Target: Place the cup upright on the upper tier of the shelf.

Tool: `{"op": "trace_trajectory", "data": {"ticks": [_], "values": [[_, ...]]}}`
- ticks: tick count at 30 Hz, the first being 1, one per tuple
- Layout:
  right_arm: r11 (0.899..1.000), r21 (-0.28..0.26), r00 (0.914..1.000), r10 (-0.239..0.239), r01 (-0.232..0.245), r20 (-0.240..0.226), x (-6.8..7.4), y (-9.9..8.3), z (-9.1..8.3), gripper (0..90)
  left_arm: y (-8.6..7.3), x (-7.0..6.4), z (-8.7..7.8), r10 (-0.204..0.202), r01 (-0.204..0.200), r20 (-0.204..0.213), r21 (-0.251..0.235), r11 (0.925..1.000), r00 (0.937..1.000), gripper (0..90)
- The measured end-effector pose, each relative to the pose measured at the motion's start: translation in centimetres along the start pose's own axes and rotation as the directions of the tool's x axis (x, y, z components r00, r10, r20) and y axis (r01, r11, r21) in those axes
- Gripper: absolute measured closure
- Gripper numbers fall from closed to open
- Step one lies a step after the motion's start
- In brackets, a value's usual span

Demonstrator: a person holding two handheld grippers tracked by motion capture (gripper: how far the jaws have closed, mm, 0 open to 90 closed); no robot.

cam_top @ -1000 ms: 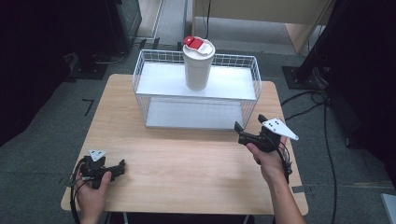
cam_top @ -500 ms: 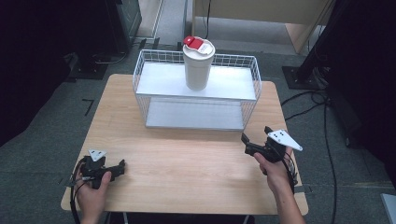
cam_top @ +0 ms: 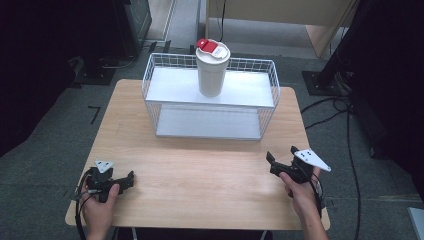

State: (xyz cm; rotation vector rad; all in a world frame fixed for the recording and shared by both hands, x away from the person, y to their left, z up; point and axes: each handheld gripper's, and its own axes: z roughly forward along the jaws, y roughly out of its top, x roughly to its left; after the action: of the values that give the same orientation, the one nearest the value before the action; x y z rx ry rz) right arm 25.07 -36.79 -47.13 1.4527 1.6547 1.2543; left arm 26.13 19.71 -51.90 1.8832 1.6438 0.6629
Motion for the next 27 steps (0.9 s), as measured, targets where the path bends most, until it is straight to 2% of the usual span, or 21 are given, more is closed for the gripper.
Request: {"op": "trace_trajectory", "data": {"ticks": [9,27], "values": [[0.999,0.033,0.9993,0.019,-0.020,0.033,-1.5,-2.1,-1.0,3.7,0.0,0.0,0.0,0.001,-0.001,0.000,0.000,1.0000,1.0000,0.0],[0.995,0.095,0.9957,0.031,-0.039,0.087,-3.8,-4.8,-3.5,3.8,0.0,0.0,0.0,-0.002,0.002,-0.001,0.000,1.0000,1.0000,0.0]]}}
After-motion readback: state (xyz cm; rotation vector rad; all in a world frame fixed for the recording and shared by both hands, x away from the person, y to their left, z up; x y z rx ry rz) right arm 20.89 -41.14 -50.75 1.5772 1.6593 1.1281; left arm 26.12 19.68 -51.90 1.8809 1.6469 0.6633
